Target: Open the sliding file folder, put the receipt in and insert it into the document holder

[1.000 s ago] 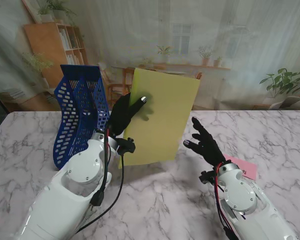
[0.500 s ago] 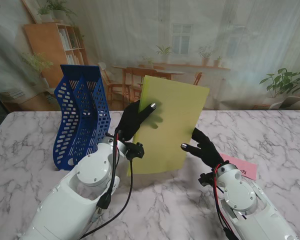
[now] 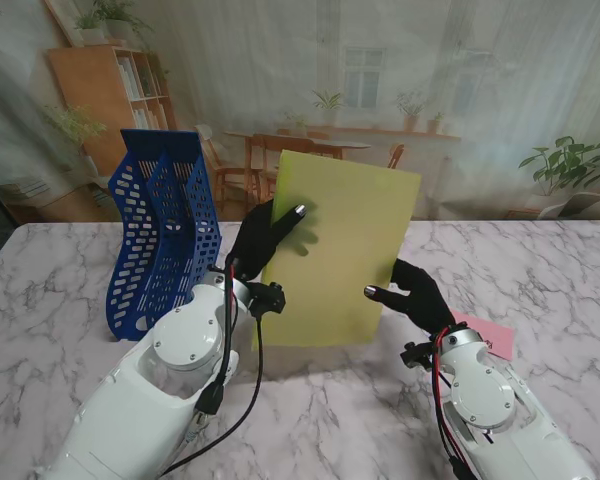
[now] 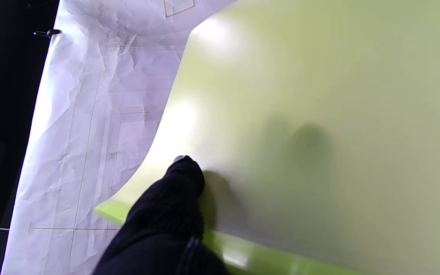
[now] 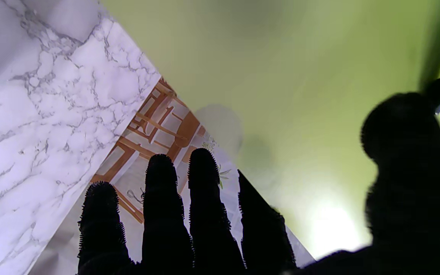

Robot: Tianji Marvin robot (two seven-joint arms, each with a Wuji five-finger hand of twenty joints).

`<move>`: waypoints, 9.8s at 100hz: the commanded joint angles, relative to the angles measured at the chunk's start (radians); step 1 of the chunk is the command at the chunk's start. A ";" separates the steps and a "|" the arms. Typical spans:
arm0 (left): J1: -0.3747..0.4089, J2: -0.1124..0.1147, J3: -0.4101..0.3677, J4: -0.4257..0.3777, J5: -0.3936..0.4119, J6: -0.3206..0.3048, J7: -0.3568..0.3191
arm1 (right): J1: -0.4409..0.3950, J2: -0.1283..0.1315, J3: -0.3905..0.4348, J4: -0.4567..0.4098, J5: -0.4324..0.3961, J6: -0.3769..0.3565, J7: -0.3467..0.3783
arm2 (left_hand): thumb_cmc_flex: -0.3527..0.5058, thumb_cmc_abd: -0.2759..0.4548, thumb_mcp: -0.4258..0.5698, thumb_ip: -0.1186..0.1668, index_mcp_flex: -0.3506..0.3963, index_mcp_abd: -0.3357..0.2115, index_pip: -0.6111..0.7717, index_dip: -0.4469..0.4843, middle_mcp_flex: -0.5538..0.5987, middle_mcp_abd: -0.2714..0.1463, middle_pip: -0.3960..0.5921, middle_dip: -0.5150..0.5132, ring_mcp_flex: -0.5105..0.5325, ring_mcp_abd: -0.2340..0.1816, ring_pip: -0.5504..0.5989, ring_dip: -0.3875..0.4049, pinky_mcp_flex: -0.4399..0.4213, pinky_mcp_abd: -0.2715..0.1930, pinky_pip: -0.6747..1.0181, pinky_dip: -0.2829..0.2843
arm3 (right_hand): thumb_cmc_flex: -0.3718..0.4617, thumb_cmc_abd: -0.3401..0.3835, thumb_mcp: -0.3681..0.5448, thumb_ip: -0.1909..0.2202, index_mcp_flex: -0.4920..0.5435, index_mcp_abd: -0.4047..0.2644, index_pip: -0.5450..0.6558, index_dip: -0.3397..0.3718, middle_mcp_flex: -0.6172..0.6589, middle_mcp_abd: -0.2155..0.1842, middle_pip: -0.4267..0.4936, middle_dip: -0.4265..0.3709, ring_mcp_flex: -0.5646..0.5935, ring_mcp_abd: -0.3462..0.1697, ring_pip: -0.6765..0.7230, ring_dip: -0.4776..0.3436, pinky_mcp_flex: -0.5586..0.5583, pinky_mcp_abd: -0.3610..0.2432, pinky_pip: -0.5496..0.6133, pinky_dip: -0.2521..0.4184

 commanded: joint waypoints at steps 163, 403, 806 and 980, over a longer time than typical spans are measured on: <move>-0.054 0.022 0.027 0.185 0.138 0.077 -0.125 | -0.039 -0.027 0.034 -0.049 0.110 -0.136 -0.053 | 0.045 -0.007 -0.162 0.054 0.013 -0.049 -0.225 0.015 -0.101 -0.035 -0.096 -0.055 -0.149 0.079 -0.061 0.010 -0.159 -0.003 -0.045 0.040 | 0.366 0.029 0.435 -0.088 0.248 -0.170 0.000 -0.381 0.718 -0.099 0.349 0.260 0.667 -0.066 0.562 0.239 0.401 -0.079 0.966 -0.158; -0.037 0.057 -0.032 0.229 0.058 -0.073 -0.259 | 0.022 -0.049 0.013 -0.028 0.196 -0.232 -0.100 | 0.072 -0.066 -0.088 0.036 0.153 -0.128 0.013 -0.021 0.121 -0.128 -0.086 -0.036 0.014 -0.025 -0.034 0.005 -0.031 -0.061 -0.001 0.037 | 0.384 0.076 0.429 -0.088 0.206 -0.199 0.032 -0.301 0.691 -0.096 0.425 0.353 0.676 -0.073 0.651 0.306 0.442 -0.079 0.968 -0.177; 0.038 0.062 0.023 0.107 -0.013 0.105 -0.308 | 0.044 -0.058 0.043 -0.088 0.004 -0.061 -0.217 | 0.071 -0.028 -0.099 0.052 0.005 -0.011 -0.328 -0.059 0.022 -0.052 0.005 0.075 -0.048 0.076 0.032 0.124 -0.118 0.012 0.039 0.108 | 0.389 0.118 0.394 -0.086 0.165 -0.144 0.031 -0.327 0.705 -0.098 0.371 0.332 0.694 -0.058 0.593 0.288 0.455 -0.060 0.963 -0.198; -0.029 0.007 0.041 0.154 -0.024 0.220 -0.164 | -0.036 -0.037 0.046 -0.087 -0.021 0.064 -0.136 | 0.072 -0.093 -0.036 0.033 0.163 -0.048 0.051 0.049 0.221 -0.039 0.020 -0.028 0.135 0.065 0.097 -0.009 0.123 0.008 0.120 0.027 | 0.379 0.178 0.275 -0.074 -0.002 -0.029 -0.103 -0.546 0.574 -0.038 0.234 0.174 0.529 -0.002 0.431 0.197 0.314 -0.054 0.903 -0.191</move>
